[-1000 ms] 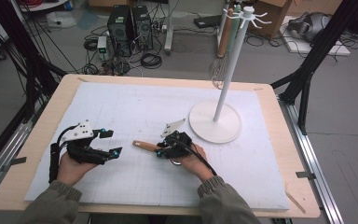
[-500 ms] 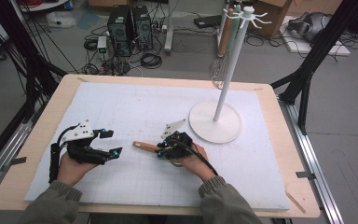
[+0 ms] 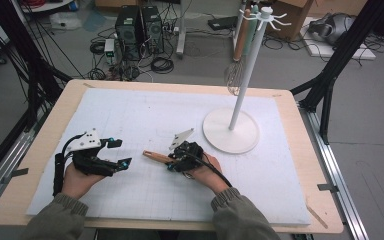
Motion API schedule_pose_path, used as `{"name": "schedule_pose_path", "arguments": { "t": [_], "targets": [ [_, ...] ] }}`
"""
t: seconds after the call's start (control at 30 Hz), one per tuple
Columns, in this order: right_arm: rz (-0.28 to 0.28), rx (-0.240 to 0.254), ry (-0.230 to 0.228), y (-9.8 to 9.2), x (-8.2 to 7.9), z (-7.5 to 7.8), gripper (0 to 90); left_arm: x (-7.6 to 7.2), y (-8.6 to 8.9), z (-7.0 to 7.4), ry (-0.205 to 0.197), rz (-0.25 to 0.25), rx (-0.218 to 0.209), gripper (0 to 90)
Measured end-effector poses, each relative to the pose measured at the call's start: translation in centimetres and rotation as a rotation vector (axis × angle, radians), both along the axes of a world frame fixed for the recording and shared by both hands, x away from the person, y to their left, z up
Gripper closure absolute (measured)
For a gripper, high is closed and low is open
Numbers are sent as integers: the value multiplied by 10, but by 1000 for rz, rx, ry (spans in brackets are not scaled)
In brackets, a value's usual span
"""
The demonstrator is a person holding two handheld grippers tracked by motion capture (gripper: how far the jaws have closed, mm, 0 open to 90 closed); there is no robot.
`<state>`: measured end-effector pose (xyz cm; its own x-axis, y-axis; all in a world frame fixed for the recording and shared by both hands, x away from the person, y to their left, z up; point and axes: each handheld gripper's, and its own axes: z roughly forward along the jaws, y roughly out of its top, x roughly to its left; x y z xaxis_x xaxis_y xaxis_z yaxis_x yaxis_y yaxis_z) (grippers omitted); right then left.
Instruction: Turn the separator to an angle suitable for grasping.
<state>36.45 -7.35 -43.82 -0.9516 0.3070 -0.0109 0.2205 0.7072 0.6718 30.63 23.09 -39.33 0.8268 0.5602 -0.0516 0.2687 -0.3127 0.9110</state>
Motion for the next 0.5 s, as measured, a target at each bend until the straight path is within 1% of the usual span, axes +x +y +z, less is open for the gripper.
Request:
{"name": "schedule_pose_path", "arguments": {
  "t": [0.1,0.17,0.3,0.33,0.5],
  "targets": [
    [7,-13,-11,6,0,0,624,0,1,0,-1,-1,0,235],
    [8,-18,-1,8,1,1,638,0,1,0,-1,-1,-1,235],
    [14,-10,8,7,3,0,665,0,1,0,-1,-2,1,235],
    [13,-15,-2,8,2,0,666,0,1,0,-1,-3,1,235],
    [18,-19,-6,8,1,1,668,0,2,0,0,-2,2,235]
  ]
}}
